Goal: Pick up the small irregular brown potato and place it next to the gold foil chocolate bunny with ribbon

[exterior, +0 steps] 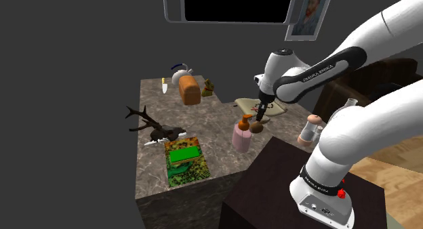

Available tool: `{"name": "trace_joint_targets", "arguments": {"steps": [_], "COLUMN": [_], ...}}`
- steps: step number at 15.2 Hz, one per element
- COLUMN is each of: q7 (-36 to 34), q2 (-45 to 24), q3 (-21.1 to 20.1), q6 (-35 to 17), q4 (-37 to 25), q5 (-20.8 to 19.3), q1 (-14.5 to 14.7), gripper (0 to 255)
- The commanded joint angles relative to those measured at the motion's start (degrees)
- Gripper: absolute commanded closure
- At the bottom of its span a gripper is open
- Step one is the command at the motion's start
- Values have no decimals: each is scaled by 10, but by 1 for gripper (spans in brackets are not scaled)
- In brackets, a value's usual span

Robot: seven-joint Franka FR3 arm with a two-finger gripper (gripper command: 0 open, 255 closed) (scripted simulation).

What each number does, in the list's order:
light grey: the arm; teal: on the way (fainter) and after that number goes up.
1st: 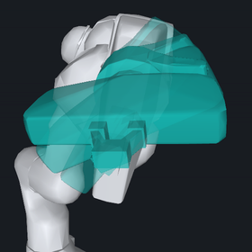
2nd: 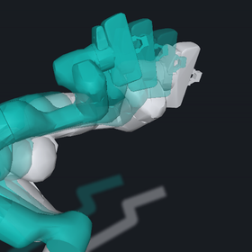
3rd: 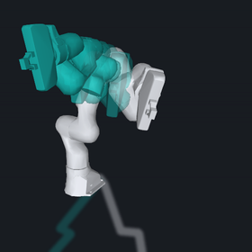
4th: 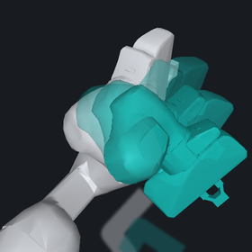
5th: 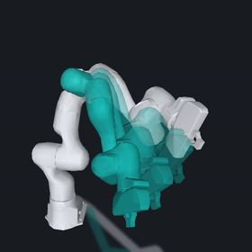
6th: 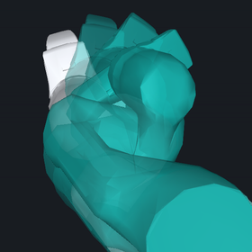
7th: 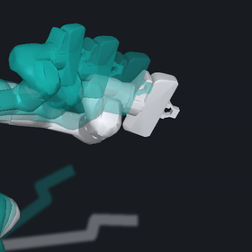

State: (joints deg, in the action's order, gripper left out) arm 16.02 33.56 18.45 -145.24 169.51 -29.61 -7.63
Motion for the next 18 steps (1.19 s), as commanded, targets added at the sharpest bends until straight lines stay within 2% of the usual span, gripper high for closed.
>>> {"name": "trace_joint_targets", "arguments": {"steps": [1, 4, 6, 7, 8, 9, 10, 12, 13, 14, 15, 18], "q7": [10, 9, -16, -47, -98, -173, -271, -372, -435, -501, -559, -668], "q2": [-64, -171, -248, -287, -327, -367, -408, -442, -460, -475, -489, -525], "q3": [16, 27, 22, 16, 13, 21, 43, 72, 76, 64, 42, -60], "q6": [-82, -194, -265, -296, -323, -346, -368, -386, -393, -396, -396, -377], "q4": [4, -10, -31, -48, -71, -102, -141, -177, -197, -218, -236, -278], "q5": [-40, -106, -173, -225, -300, -397, -510, -610, -668, -728, -783, -888], "q1": [-19, -55, -90, -112, -133, -143, -134, -109, -104, -112, -131, -223], "gripper": [0, 0, 0, 0, 0, 0, 0, 0, 0, 0, 0, 0]}}
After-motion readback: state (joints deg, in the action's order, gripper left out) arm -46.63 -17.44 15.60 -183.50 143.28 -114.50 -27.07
